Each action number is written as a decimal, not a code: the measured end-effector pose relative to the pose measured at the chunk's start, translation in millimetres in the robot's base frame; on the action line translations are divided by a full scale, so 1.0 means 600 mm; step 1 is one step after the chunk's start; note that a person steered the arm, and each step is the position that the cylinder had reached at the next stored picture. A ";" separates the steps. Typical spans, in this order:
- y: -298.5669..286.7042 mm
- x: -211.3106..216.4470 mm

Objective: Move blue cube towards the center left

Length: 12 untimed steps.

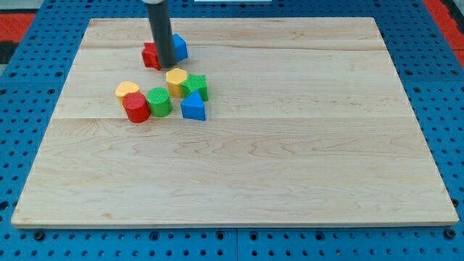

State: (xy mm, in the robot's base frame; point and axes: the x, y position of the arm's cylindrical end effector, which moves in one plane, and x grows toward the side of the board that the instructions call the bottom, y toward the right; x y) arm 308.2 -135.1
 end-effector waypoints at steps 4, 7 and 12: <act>-0.045 -0.011; 0.161 0.010; 0.032 -0.031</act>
State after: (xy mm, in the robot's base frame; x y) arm 289.6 -115.8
